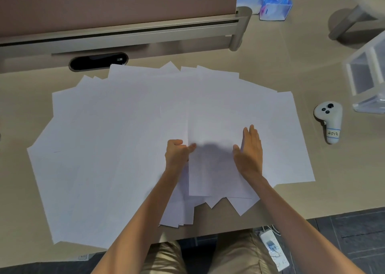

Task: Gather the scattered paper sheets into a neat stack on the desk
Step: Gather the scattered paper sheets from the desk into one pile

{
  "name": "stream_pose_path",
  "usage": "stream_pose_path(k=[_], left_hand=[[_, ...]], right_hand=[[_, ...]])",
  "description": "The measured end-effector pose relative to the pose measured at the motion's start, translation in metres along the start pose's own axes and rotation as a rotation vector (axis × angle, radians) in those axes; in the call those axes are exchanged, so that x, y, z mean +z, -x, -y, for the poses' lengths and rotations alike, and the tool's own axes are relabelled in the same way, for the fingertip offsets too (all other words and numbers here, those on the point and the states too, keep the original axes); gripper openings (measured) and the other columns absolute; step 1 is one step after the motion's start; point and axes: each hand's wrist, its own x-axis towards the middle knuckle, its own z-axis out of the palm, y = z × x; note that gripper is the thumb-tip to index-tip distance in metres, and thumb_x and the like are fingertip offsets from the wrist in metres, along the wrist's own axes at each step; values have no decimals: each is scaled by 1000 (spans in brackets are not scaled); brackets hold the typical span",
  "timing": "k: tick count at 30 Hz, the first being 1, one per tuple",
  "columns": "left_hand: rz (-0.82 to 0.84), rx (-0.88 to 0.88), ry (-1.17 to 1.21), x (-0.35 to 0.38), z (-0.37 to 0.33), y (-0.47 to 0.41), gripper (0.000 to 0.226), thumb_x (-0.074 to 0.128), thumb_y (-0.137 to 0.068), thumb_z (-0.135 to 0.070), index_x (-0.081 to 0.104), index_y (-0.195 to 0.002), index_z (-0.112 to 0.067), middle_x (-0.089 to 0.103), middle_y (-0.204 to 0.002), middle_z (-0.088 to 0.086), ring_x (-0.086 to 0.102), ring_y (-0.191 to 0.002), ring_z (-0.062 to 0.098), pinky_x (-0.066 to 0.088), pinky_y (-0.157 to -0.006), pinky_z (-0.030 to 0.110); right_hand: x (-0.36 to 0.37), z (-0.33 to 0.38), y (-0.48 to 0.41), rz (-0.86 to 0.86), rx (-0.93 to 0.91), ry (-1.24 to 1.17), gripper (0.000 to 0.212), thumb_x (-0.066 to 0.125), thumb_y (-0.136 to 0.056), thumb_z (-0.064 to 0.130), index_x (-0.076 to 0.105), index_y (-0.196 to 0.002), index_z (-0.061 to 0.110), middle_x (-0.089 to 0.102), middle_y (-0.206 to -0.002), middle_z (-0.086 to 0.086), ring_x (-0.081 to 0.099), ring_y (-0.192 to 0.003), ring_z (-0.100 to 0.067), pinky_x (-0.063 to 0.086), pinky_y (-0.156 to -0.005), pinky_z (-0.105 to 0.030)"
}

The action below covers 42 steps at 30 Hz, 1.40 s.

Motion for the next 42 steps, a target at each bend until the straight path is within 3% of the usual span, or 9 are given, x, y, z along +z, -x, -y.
stream_pose_path(k=[2,4,9,20,26,33,36,39,42], left_hand=[[43,69,-112,3,0,3,22,72,-81,-23,56,-79,-9,53,-75,4,49,-69,21,43,-65,35],[17,194,-279,3,5,5,40,64,-84,-14,33,-59,-16,39,-61,0,35,-60,18,29,-56,31],[-129,250,-264,-28,21,7,42,62,-85,-13,27,-62,-17,30,-61,0,25,-60,16,20,-54,31],[-301,109,-22,-75,46,7,43,60,-86,-13,22,-67,-18,23,-65,1,21,-62,17,22,-56,34],[-242,64,-33,-69,43,6,32,52,-85,-6,27,-69,-17,27,-67,-1,23,-60,17,29,-55,30],[-116,71,-66,-70,45,5,26,52,-83,0,34,-71,-13,38,-78,9,44,-73,23,60,-59,37],[-90,97,-95,-71,47,8,26,54,-83,1,35,-71,-13,42,-78,11,50,-75,26,58,-67,55],[-58,116,-96,-71,55,12,24,54,-82,4,37,-71,-10,46,-76,12,52,-72,24,55,-68,56],[7,155,-95,-70,60,16,19,54,-82,6,36,-76,3,49,-76,14,51,-71,24,55,-63,52]], right_hand=[[-2,1,0,1,14,-24,62,44,-97,18,16,-153,13,5,-162,2,2,-149,-14,6,-121,-33],[-5,1,-1,-14,39,-63,60,43,-97,17,21,-152,14,13,-161,2,10,-148,-15,11,-120,-32],[-17,4,-9,-124,15,-130,48,47,-89,6,41,-137,11,45,-141,-4,43,-130,-23,38,-107,-38],[-6,40,-15,0,-4,-218,33,53,-89,10,53,-122,13,53,-124,-1,53,-115,-17,45,-93,-32],[-14,51,-38,148,224,-224,36,64,-81,35,55,-110,15,58,-106,-2,58,-94,-22,45,-79,-33],[-21,62,-38,346,211,-350,42,63,-88,38,36,-59,23,41,-62,8,39,-56,-12,26,-51,-25],[-18,59,-34,389,161,-380,30,63,-84,47,51,-73,22,54,-80,8,51,-75,-17,38,-64,-24],[-15,53,-28,412,132,-359,64,69,-77,52,56,-126,12,59,-125,-2,56,-114,-25,46,-95,-39],[-17,51,-18,439,86,-426,38,75,-78,32,65,-110,16,69,-110,-4,65,-99,-24,50,-81,-34]])
